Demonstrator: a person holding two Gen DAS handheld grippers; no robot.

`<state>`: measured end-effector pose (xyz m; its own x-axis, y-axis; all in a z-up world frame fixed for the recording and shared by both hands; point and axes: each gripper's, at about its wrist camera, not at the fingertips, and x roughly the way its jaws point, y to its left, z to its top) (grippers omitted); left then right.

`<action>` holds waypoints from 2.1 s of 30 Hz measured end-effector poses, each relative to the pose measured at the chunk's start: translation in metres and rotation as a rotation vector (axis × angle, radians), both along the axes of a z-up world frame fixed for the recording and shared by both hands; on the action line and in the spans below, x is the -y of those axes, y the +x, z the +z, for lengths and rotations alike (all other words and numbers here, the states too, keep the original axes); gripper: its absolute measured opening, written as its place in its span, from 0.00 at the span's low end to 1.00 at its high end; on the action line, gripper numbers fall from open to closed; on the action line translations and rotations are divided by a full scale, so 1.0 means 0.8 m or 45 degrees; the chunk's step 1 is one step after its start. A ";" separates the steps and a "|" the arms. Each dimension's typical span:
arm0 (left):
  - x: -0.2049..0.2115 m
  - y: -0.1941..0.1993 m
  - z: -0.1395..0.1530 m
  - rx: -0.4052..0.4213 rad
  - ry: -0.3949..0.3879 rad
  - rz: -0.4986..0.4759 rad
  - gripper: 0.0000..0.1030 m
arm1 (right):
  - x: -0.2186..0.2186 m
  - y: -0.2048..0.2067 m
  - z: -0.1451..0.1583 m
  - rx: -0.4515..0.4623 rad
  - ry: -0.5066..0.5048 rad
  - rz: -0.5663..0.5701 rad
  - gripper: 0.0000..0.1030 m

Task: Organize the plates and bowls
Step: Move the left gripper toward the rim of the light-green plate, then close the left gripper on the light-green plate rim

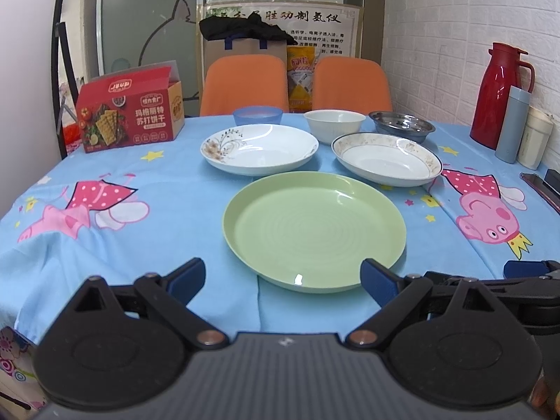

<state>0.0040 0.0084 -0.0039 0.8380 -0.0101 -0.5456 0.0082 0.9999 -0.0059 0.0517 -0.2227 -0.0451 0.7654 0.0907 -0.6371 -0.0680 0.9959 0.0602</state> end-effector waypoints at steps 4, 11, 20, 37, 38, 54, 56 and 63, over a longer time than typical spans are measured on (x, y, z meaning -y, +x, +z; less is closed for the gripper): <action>-0.001 0.001 0.000 -0.003 -0.003 -0.001 0.90 | -0.001 0.000 0.000 -0.001 -0.002 0.002 1.00; -0.002 0.001 -0.001 -0.004 -0.004 0.000 0.90 | -0.005 0.000 -0.001 -0.004 -0.007 0.007 1.00; -0.003 0.000 -0.001 -0.005 -0.008 -0.001 0.90 | -0.008 -0.001 0.001 -0.002 -0.013 0.018 1.00; -0.020 0.058 0.037 -0.021 0.012 0.046 0.90 | -0.023 0.054 0.030 -0.030 -0.035 0.048 1.00; -0.023 0.064 0.037 -0.028 0.010 0.049 0.90 | -0.024 0.059 0.030 -0.040 -0.037 0.048 1.00; -0.076 0.144 -0.011 -0.317 -0.158 -0.039 0.90 | -0.061 0.100 -0.008 -0.096 -0.051 0.272 1.00; -0.076 0.146 -0.013 -0.334 -0.165 -0.068 0.90 | -0.060 0.101 -0.008 -0.092 -0.031 0.276 1.00; -0.079 0.149 -0.017 -0.334 -0.196 -0.180 0.90 | -0.050 0.095 -0.015 0.007 -0.029 0.338 1.00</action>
<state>0.1235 0.0717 -0.0177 0.6538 -0.2151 -0.7254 0.1248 0.9763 -0.1771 0.1274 -0.1825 -0.0572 0.7202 0.2743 -0.6372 -0.3269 0.9443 0.0371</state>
